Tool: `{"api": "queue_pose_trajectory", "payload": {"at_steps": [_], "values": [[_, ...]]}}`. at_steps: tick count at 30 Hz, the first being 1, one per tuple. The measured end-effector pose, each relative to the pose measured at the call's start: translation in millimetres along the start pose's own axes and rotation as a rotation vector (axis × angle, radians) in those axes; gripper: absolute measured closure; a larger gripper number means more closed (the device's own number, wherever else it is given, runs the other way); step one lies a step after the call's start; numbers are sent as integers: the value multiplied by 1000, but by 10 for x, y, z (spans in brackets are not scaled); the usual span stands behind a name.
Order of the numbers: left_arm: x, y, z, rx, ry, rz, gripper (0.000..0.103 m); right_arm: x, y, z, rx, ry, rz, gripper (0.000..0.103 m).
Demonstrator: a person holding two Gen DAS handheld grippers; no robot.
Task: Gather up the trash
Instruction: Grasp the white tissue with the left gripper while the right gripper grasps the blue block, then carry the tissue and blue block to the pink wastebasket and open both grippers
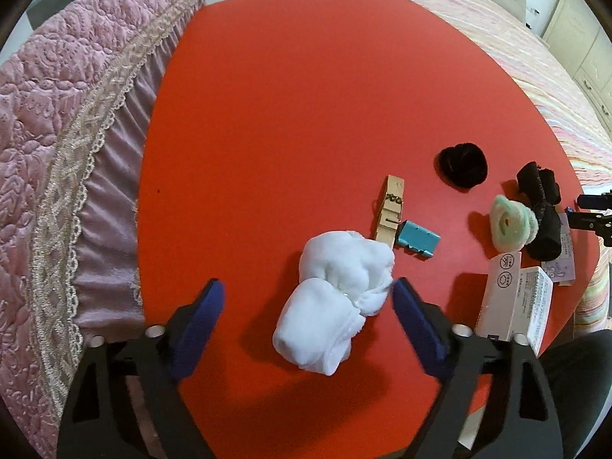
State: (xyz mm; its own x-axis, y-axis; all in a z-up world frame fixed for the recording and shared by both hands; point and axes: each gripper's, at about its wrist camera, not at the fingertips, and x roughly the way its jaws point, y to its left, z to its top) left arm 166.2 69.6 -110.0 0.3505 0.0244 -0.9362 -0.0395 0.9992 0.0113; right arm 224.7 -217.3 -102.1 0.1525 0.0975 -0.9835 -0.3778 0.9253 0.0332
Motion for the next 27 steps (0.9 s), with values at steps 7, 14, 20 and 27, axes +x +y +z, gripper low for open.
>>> {"api": "queue_pose_trajectory", "payload": {"at_steps": [7, 14, 20, 27], "values": [[22, -33, 36, 19, 3, -1, 67, -53, 85, -18, -34, -5, -11, 75], [17, -49, 19, 16, 5, -21, 73, -54, 104, -50, -38, -18, 3, 75], [-127, -62, -33, 12, -24, -30, 73, -138, 99, -66, -41, -46, 19, 75], [-490, -128, -174, 7, -88, -30, 73, -414, 161, -211, -62, -120, 37, 75]]}}
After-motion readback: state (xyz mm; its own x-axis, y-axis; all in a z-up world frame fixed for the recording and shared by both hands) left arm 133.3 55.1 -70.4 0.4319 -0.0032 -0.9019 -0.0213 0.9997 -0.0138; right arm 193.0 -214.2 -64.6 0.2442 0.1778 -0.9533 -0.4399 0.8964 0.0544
